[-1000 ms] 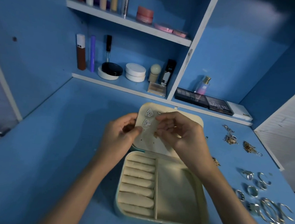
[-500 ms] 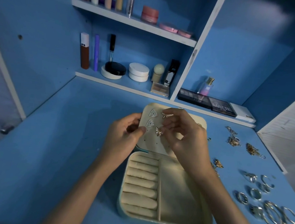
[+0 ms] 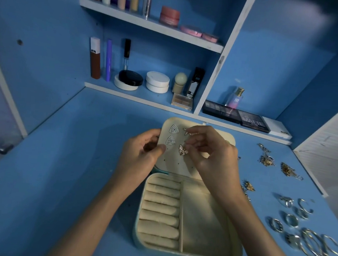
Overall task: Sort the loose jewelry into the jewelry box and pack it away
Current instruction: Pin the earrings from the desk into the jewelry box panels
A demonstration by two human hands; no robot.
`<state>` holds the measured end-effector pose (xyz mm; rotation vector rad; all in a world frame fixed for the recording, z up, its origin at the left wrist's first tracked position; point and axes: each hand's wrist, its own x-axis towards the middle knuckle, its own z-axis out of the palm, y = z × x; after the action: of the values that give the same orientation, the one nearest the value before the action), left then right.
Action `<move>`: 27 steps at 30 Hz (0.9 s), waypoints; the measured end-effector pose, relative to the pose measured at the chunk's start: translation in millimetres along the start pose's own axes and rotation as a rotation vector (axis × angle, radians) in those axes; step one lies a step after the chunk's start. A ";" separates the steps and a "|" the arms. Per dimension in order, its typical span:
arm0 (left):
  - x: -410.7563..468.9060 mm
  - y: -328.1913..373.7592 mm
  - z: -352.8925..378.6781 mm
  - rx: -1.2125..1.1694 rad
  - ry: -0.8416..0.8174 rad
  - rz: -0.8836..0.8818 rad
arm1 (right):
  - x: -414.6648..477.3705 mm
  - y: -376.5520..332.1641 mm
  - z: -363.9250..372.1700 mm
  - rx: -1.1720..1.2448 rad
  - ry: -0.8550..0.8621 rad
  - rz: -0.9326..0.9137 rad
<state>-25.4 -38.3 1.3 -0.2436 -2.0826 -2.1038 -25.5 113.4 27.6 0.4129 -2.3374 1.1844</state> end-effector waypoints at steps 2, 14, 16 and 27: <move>0.3 0.2 0.3 0.004 0.000 0.004 | 1.2 0.1 1.0 -0.033 0.013 -0.018; -0.6 0.0 -0.4 0.005 -0.010 0.015 | 2.3 4.3 6.2 -0.265 0.051 -0.143; -0.6 -0.1 -0.4 0.003 -0.011 0.025 | 1.1 3.3 5.5 -0.272 0.055 -0.146; -3.6 -0.7 5.9 0.080 -0.004 0.178 | -18.5 -3.6 7.5 -0.268 0.176 -0.266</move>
<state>-22.1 -32.4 -0.2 -0.4054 -2.0584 -1.9157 -10.5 106.2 16.2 0.4850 -2.1687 0.7410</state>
